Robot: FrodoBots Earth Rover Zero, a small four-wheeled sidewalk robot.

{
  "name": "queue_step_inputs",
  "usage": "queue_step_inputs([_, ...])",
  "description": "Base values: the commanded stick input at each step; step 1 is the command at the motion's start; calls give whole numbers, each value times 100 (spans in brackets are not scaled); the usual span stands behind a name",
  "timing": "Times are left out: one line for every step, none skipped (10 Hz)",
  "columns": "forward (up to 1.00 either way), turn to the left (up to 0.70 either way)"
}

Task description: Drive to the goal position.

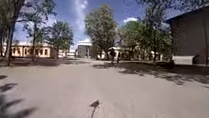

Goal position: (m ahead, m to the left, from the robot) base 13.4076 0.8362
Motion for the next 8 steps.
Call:
queue_step_inputs([70, 6])
queue_step_inputs([70, 6])
queue_step_inputs([70, 6])
queue_step_inputs([70, 6])
queue_step_inputs([70, 6])
queue_step_inputs([70, 6])
queue_step_inputs([70, 6])
queue_step_inputs([70, 6])
